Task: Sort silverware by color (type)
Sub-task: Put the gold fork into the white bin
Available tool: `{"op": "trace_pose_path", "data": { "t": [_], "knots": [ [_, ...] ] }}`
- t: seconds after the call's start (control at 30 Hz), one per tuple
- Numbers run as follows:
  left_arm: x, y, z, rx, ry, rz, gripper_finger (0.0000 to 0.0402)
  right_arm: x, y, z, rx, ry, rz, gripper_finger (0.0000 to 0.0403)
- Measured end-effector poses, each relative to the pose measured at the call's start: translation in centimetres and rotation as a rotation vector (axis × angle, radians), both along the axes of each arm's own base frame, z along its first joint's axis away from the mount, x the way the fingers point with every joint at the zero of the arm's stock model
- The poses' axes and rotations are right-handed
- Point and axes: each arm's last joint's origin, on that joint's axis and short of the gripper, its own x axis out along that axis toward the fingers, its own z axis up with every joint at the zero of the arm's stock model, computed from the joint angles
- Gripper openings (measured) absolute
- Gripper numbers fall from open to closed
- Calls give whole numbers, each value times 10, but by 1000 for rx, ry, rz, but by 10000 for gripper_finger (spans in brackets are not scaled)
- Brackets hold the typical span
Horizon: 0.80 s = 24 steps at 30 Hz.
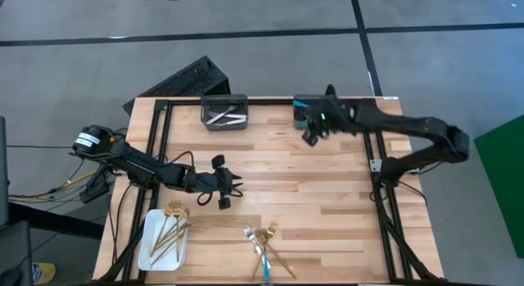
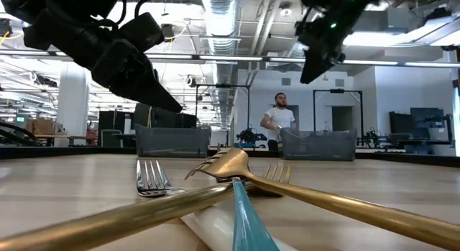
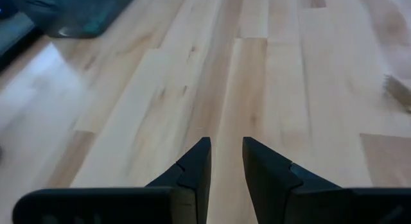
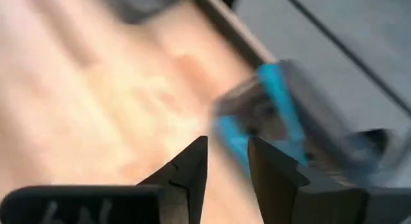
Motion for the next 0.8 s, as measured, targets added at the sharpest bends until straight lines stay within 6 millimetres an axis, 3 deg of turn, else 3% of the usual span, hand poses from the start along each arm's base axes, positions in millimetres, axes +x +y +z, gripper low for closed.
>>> {"op": "trace_pose_path", "data": {
  "t": [0.17,0.4,0.63,0.8],
  "knots": [
    [1,-2,0,-47,-6,-41,77,-4,61,-29,111,-154,140,129],
    [5,-5,6,-93,-65,-123,77,-2,142,-62,235,-161,354,127],
    [6,-8,10,-153,-104,-182,77,22,210,-87,297,-266,549,127],
    [4,-19,10,-202,-90,-274,77,34,246,-112,283,-271,678,127]
  ]
}}
